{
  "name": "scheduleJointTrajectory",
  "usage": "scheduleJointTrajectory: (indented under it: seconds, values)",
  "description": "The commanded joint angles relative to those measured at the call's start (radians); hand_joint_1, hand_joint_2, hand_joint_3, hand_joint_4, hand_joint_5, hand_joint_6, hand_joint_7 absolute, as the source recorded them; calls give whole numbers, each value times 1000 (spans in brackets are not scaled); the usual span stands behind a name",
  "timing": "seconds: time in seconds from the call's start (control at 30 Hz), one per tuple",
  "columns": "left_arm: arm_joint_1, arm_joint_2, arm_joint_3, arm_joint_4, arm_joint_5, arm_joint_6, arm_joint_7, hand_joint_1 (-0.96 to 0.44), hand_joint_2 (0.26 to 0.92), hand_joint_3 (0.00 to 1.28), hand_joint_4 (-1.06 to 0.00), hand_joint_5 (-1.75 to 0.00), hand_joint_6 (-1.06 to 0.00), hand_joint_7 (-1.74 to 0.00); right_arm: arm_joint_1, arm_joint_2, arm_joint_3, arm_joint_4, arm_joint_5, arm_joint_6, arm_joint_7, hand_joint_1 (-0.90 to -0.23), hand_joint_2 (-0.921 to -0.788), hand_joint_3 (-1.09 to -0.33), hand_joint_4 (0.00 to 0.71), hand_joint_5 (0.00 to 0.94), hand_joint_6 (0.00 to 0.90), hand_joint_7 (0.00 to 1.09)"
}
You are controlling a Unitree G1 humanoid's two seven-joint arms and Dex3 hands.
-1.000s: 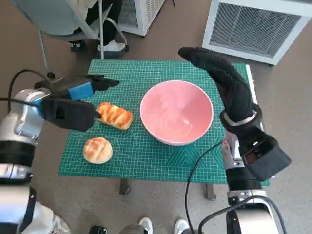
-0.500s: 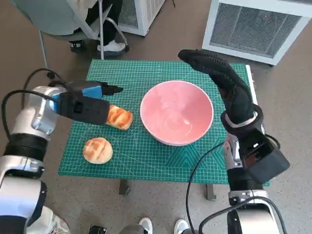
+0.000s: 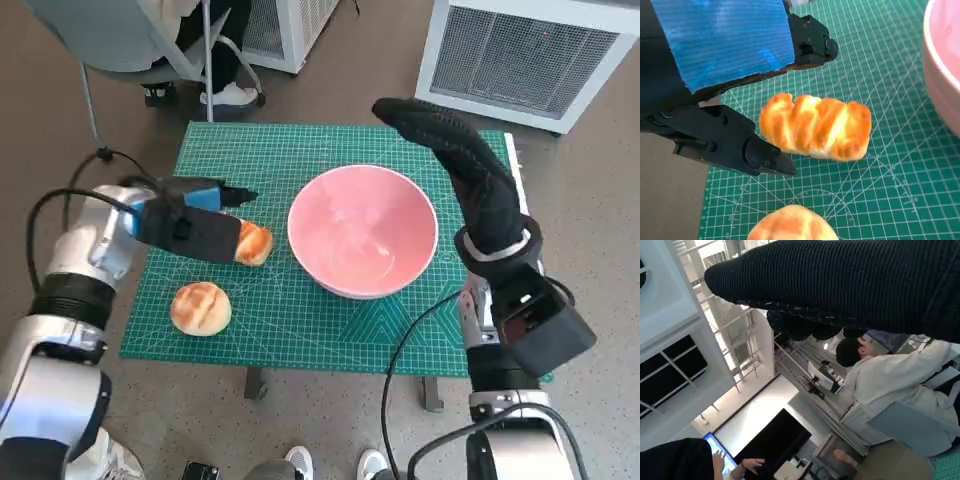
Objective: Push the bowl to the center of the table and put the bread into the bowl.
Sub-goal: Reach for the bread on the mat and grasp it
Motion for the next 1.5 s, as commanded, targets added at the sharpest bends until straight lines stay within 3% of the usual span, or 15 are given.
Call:
scheduleJointTrajectory:
  seconds: [0.03, 0.5, 0.77, 0.93, 1.07, 1.1, 1.13, 1.17, 1.23, 1.37, 1.5]
  values:
    - [-30, -23, -28, 33, 32, -8, 42, -18, 773, 1, -46, -4, -196, -8, 30, -6, 1, 4, -9, 12, -12, -702, -921, -841, 304, 15, -1, 736]
    - [-32, -99, -96, 140, 89, -11, 129, -53, 777, 3, -148, -29, -256, -32, 41, -14, -4, 0, -4, 12, -23, -703, -921, -836, 304, 17, -1, 721]
    - [-22, -123, -126, 177, 108, -61, 188, -39, 808, 13, -273, -39, -396, -80, 49, -16, -7, -6, 3, 11, -24, -696, -921, -835, 303, 18, -1, 718]
    - [-17, -129, -145, 198, 124, -92, 238, -53, 859, 21, -457, -60, -514, -111, 52, -16, -8, -8, 6, 11, -24, -691, -921, -832, 302, 19, -1, 717]
    - [-8, -129, -157, 219, 140, -104, 290, -49, 904, 44, -688, -144, -657, -174, 57, -15, -8, -14, 9, 12, -24, -688, -921, -829, 300, 18, -1, 716]
    - [-8, -129, -159, 223, 141, -105, 297, -39, 907, 69, -675, -365, -619, -399, 57, -14, -8, -15, 9, 12, -24, -687, -921, -829, 300, 18, -1, 716]
    - [-7, -128, -159, 229, 141, -108, 305, -25, 912, 129, -628, -715, -538, -749, 58, -14, -8, -16, 10, 12, -25, -687, -921, -828, 300, 18, -1, 716]
    - [-6, -127, -159, 233, 141, -109, 312, -16, 915, 151, -617, -935, -506, -939, 59, -14, -8, -16, 10, 12, -25, -686, -921, -828, 299, 18, -1, 716]
    - [-6, -126, -157, 240, 137, -112, 319, -9, 918, 171, -608, -1124, -479, -1103, 59, -13, -9, -16, 10, 13, -25, -686, -921, -827, 299, 18, -1, 716]
    - [-11, -118, -150, 252, 129, -112, 327, -2, 920, 131, -646, -1235, -537, -1163, 60, -13, -10, -12, 12, 11, -24, -684, -921, -826, 298, 18, -1, 717]
    - [-23, -98, -136, 251, 117, -119, 324, 0, 920, 96, -658, -1230, -601, -1146, 62, -13, -11, -13, 13, 9, -24, -684, -921, -823, 298, 19, -1, 718]
